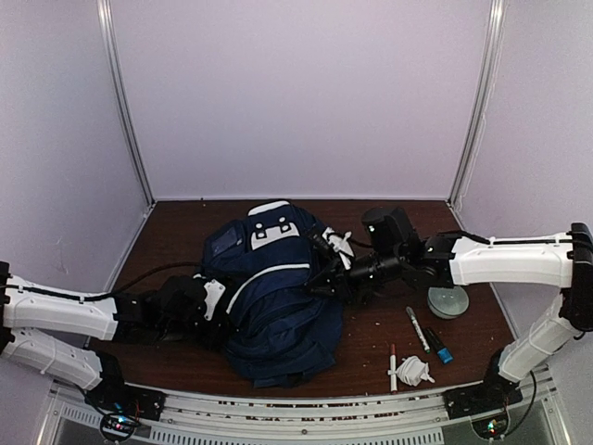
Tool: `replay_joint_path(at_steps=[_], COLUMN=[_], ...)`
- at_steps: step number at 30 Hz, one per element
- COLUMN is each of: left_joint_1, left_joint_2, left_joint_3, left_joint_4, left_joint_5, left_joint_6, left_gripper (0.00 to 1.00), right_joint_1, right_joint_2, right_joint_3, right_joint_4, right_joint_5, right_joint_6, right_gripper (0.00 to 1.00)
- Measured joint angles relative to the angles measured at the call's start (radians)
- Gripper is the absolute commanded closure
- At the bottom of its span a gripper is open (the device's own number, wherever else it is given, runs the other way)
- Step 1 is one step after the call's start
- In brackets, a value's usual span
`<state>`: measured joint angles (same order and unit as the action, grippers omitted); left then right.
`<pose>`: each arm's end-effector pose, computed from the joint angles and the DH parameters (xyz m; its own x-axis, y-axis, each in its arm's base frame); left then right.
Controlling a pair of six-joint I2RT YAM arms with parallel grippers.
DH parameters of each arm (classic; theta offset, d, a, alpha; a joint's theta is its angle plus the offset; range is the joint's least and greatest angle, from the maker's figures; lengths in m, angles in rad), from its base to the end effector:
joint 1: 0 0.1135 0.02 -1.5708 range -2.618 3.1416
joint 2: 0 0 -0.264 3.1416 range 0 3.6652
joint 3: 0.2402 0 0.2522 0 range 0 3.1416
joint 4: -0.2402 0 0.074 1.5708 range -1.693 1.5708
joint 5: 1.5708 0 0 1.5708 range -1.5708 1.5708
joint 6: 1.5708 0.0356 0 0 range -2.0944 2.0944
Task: Pack the student bag
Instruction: Hold the student bag at the center of the board.
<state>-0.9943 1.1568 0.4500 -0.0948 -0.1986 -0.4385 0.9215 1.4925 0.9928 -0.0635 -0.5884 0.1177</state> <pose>0.1230 -0.1762 0.1635 -0.6718 0.2696 -0.6899 0.5101 0.8437 -0.1670 0.1842 0.2754 0.2567 -0.4317 -0.4071 -0.8049 -0.9019 0.1782 0.3936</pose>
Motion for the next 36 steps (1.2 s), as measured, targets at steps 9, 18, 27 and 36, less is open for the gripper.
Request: replay_joint_path(at_steps=[9,18,27,36], left_joint_1=[-0.06,0.047,0.464,0.316], left_joint_2=[-0.079,-0.07,0.077,0.289], left_joint_3=[0.17,0.649,0.42,0.335], left_joint_4=[-0.027,-0.162,-0.135,0.102], left_joint_5=[0.229,0.378,0.19,0.184], left_joint_6=[0.174,0.374,0.224,0.188], left_gripper=[0.38,0.32,0.33,0.34], right_joint_1=[-0.205,-0.197,-0.202,-0.204], right_joint_2=[-0.057,0.02,0.073,0.117], right_joint_3=[0.087,0.34,0.521,0.625], right_joint_4=[-0.122,-0.375,-0.508,-0.547], right_joint_5=[0.031,0.162,0.292,0.328], right_joint_6=[0.0,-0.203,-0.333,-0.38], right_gripper=[1.0,1.0,1.0,1.0])
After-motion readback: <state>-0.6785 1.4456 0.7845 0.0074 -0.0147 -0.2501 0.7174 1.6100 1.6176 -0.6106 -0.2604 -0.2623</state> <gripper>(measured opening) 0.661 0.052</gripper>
